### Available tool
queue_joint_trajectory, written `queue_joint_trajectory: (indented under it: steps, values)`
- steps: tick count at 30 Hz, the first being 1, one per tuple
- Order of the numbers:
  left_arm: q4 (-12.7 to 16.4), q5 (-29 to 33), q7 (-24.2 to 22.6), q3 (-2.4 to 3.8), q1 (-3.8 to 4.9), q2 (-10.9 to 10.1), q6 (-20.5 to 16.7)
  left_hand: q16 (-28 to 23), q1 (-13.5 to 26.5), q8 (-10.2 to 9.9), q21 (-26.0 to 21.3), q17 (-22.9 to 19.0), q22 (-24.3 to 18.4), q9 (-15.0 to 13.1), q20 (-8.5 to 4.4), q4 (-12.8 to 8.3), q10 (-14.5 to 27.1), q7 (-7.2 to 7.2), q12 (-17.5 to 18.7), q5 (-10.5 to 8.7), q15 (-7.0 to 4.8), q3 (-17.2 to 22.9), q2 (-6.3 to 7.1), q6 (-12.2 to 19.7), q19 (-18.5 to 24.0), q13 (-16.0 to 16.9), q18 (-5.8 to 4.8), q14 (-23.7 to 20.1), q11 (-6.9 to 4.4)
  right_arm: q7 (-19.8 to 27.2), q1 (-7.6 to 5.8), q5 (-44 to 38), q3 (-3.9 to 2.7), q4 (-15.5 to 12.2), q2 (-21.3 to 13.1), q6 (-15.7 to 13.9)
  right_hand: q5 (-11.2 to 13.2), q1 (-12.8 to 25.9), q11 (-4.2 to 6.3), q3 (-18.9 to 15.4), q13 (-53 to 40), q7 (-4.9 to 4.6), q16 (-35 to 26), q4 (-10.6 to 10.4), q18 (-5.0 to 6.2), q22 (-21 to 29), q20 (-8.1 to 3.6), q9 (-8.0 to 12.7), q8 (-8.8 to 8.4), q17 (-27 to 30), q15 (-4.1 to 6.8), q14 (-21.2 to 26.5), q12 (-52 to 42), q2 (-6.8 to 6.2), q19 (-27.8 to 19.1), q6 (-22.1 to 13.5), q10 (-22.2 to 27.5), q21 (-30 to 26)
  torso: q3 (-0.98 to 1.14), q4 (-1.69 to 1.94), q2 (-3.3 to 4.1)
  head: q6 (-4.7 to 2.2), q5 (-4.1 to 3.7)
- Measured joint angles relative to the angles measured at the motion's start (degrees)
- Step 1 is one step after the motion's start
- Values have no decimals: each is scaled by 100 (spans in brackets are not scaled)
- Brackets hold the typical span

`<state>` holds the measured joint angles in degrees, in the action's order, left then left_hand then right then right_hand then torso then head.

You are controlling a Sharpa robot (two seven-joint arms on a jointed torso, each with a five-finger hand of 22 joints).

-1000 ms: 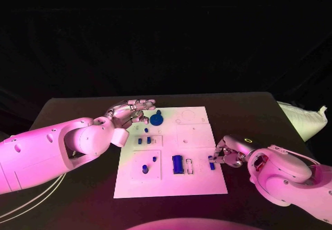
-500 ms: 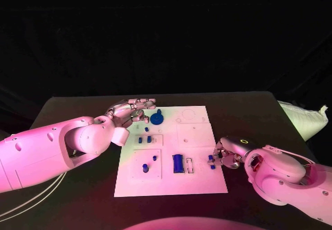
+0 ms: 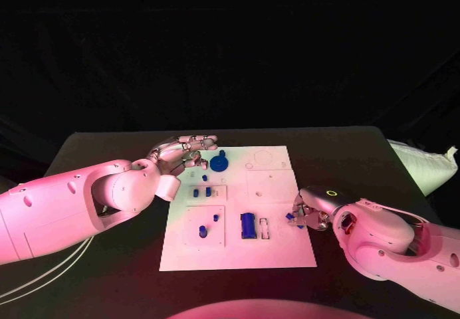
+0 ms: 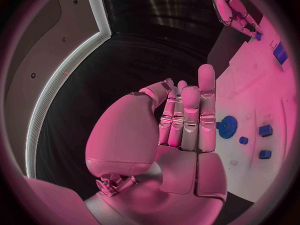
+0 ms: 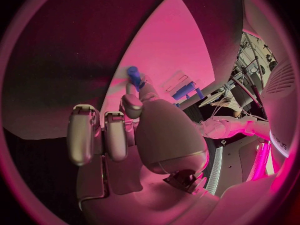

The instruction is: Assemble the parts on the task board

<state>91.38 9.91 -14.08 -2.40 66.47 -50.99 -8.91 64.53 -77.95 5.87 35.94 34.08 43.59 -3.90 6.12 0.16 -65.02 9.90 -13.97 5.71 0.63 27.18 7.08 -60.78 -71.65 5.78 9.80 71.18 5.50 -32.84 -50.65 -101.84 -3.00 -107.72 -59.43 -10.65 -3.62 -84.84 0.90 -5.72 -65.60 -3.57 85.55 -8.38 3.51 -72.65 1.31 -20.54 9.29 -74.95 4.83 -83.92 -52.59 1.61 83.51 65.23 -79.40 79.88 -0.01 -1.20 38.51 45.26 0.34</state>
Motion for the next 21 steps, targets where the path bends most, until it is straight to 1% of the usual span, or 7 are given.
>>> queue_joint_trajectory:
  steps: [1,3,8,13,16,18,21]
  values:
    - [0,0,1,0,0,0,1,0,0,0,0,0,0,0,0,0,0,0,0,0,0,0,0,0,0,0,0,0,0,1,0,-32,-2,1,9,15,1,-38,-8,92,30,-3,0,60,0,0,-9,0,-34,0,0,0,24,-37,9,-3,9,0,0,-4,-1,1,2]
    - [0,0,2,0,0,0,2,0,0,0,0,0,0,0,0,0,0,0,0,0,0,0,0,0,0,0,0,0,0,4,0,-93,-4,1,22,46,12,-87,-9,190,49,13,0,129,0,0,-9,-9,-41,0,-1,0,41,-86,9,13,10,0,0,-7,-1,3,4]
    - [0,0,7,0,0,0,6,0,0,0,0,0,0,0,0,0,0,0,0,0,0,0,0,0,0,0,0,0,0,5,1,-222,-6,-4,41,134,19,-130,-9,235,49,19,0,121,1,0,-9,-19,-23,1,-1,1,73,-129,9,18,12,-22,-1,-8,-4,10,-2]
    - [3,-8,12,-1,0,0,9,0,0,0,-4,-17,-2,0,0,-10,0,0,-15,0,0,-10,0,0,0,2,0,0,0,3,1,-296,-6,-11,53,175,-6,-131,-14,380,68,19,0,96,0,0,-9,-26,-29,1,-2,1,97,-130,9,18,24,-22,-2,-8,-4,14,-5]
    - [6,-14,14,-1,0,0,11,0,0,0,-22,-27,-5,0,0,-16,20,0,-35,0,1,-16,0,0,0,6,0,-1,-20,-3,3,-310,-5,-14,60,175,-182,-131,-14,447,80,18,0,30,0,0,-8,-29,-86,1,-3,1,107,-131,9,18,24,-22,-2,-8,-4,14,0]
    - [10,-18,15,-1,0,-1,11,0,0,0,-22,-27,-5,0,0,-16,20,0,-35,0,2,-16,0,0,0,6,0,-2,-21,-7,3,-311,-5,-14,67,164,-343,-132,-11,545,52,13,0,4,0,-1,-8,-11,-119,1,-3,1,56,-131,9,11,22,-22,-4,-7,-4,16,1]
    - [20,-23,17,-1,0,-3,13,0,0,0,-22,-27,-5,0,0,-16,20,0,-35,0,3,-16,0,0,0,6,0,-3,-21,-16,6,-282,0,-12,77,104,-655,-130,1,696,42,16,0,-100,0,-14,-8,-6,-166,2,-4,1,36,-129,9,13,10,-22,-3,-5,-4,23,5]
